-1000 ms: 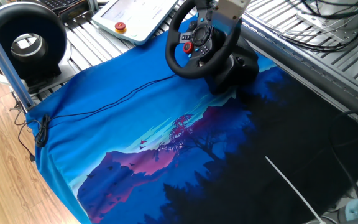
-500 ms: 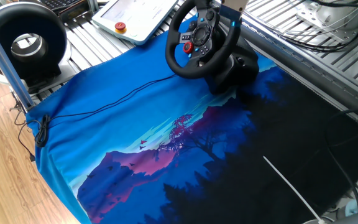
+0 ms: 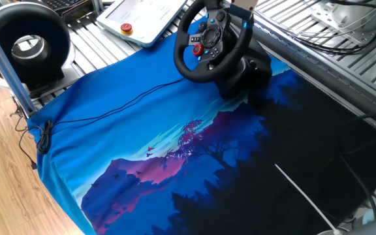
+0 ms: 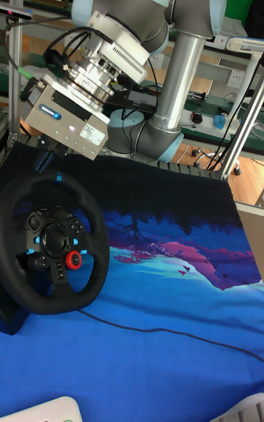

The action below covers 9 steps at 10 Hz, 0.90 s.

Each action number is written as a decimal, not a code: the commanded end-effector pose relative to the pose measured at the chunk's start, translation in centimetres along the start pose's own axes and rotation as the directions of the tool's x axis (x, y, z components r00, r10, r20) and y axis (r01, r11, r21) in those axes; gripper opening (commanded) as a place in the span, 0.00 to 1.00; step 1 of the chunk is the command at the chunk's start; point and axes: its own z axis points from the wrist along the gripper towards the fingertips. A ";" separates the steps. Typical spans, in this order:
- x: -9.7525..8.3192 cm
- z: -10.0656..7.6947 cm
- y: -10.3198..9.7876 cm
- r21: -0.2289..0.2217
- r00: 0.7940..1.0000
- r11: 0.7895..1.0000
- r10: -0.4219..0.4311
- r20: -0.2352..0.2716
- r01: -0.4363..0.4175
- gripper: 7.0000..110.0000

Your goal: Rotate the steering wheel 90 degrees clockwise

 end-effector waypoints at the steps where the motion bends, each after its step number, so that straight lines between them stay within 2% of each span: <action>1: -0.8 0.7 2.0 -0.072 0.999 0.996 0.045 0.017 -0.043 0.00; 3: -0.7 0.5 3.3 -0.098 0.998 0.993 0.064 0.003 -0.063 0.00; 4: -0.6 0.3 4.4 -0.128 0.997 0.988 0.081 -0.009 -0.081 0.00; 6: -0.2 -0.9 7.8 -0.251 0.994 0.962 0.104 -0.042 -0.111 0.00; 7: -0.2 -1.3 9.1 -0.315 0.995 0.944 0.092 -0.042 -0.100 0.00; 8: -0.1 -1.0 10.3 -0.324 0.992 0.938 0.112 -0.060 -0.125 0.00; 9: -0.6 -0.4 10.9 -0.364 0.994 0.925 0.100 -0.045 -0.110 0.00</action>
